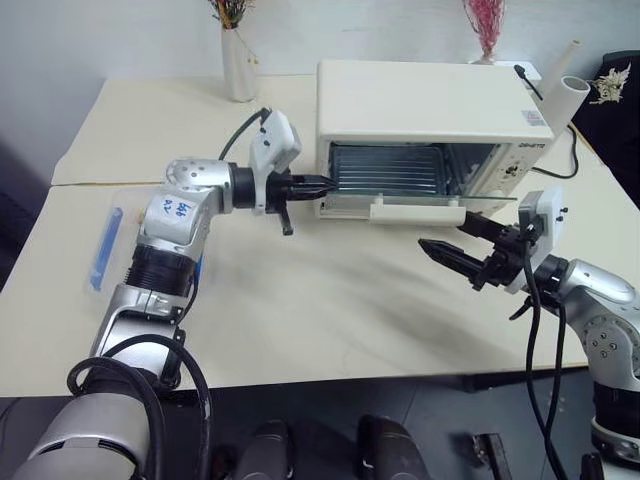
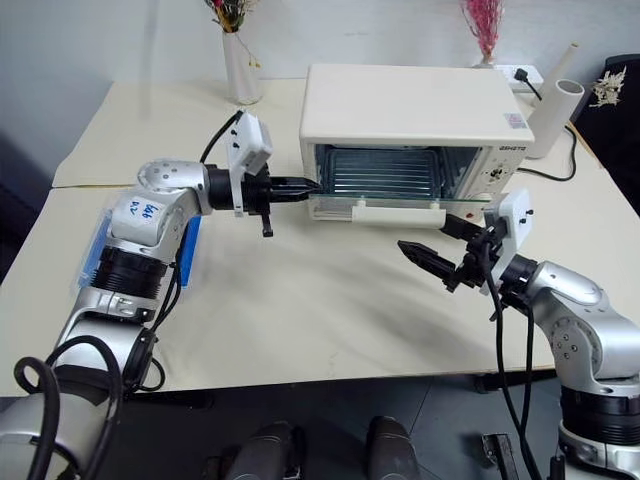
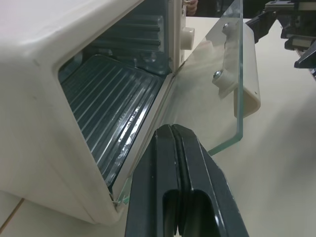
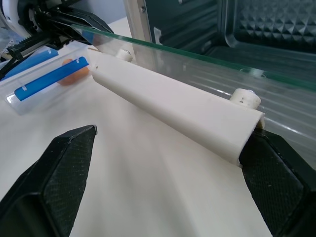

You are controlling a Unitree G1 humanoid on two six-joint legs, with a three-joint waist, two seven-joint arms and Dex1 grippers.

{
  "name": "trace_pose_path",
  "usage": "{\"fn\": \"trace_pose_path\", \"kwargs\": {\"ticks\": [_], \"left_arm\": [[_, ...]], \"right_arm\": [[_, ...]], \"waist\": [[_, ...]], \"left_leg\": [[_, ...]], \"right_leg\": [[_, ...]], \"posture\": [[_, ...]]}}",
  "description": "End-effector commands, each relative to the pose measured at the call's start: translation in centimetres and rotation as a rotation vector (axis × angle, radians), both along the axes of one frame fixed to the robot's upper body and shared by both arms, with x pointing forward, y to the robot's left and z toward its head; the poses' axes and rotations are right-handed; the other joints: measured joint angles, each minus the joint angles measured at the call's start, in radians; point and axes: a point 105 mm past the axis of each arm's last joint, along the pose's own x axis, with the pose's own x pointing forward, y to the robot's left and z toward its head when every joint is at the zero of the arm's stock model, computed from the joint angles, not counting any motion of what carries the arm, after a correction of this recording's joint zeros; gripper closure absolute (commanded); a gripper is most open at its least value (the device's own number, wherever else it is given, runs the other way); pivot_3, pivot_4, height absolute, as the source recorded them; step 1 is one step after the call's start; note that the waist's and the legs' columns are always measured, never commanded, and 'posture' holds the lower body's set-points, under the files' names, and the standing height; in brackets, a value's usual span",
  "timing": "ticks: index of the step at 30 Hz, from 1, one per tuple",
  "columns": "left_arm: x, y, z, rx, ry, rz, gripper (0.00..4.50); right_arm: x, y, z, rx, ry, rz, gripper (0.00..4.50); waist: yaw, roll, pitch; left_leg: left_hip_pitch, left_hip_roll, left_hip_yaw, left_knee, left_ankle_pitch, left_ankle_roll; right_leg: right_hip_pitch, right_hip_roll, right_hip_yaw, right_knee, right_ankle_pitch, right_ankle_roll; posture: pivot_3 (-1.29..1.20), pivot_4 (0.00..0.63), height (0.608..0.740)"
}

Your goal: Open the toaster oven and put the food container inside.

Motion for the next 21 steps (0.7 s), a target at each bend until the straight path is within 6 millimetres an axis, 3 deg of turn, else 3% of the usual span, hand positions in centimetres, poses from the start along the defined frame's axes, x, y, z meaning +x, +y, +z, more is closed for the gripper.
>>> {"fn": "trace_pose_path", "kwargs": {"ticks": [1,5,9,14,18,21], "left_arm": [[-1.1,-1.1,0.3,0.016,-0.047,-0.059,4.49],[-1.6,-1.9,-0.6,0.023,-0.03,-0.087,4.49],[-2.6,-2.6,-2.0,0.056,-0.024,-0.129,4.49],[-3.4,-2.8,-5.2,0.173,-0.054,-0.158,4.49],[-3.6,-2.9,-7.9,0.257,-0.073,-0.148,4.49],[-2.4,-3.2,-9.1,0.296,-0.099,-0.046,4.49]], "right_arm": [[-0.7,-1.6,1.5,-0.058,-0.071,-0.074,0.0],[-2.4,-4.1,1.0,-0.121,-0.038,-0.156,0.0],[-5.1,-5.2,1.0,-0.182,-0.008,-0.176,0.0],[-8.1,-4.6,2.1,-0.186,0.022,-0.097,0.0],[-8.3,-3.9,3.6,-0.142,-0.017,-0.085,0.0],[-8.4,-2.9,4.2,-0.133,-0.037,-0.05,0.0]], "waist": [[0.007,0.0,0.0],[0.026,0.0,0.0],[0.03,0.0,0.0],[0.027,0.0,0.0],[0.019,0.0,0.0],[0.023,0.0,0.0]], "left_leg": [[0.0,0.0,0.0,0.0,0.0,0.0],[0.0,0.0,-0.001,0.0,0.0,0.0],[0.0,0.0,0.0,0.001,0.0,0.0],[0.002,0.0,0.0,0.001,0.0,0.001],[0.003,0.0,-0.001,0.001,0.0,0.001],[0.002,0.0,-0.002,0.001,0.0,0.001]], "right_leg": [[0.0,0.0,0.0,0.0,0.0,0.0],[0.0,0.0,0.0,0.0,0.0,0.0],[0.001,0.0,0.0,-0.001,0.0,0.0],[0.003,0.0,0.0,0.0,0.0,0.0],[0.004,0.0,0.001,0.0,0.0,0.0],[0.003,0.0,0.0,0.0,0.0,0.0]], "posture": [[0.0,0.15,0.74],[0.0,0.15,0.74],[0.0,0.15,0.74],[0.0,0.15,0.74],[0.0,0.15,0.74],[0.0,0.15,0.74]]}}
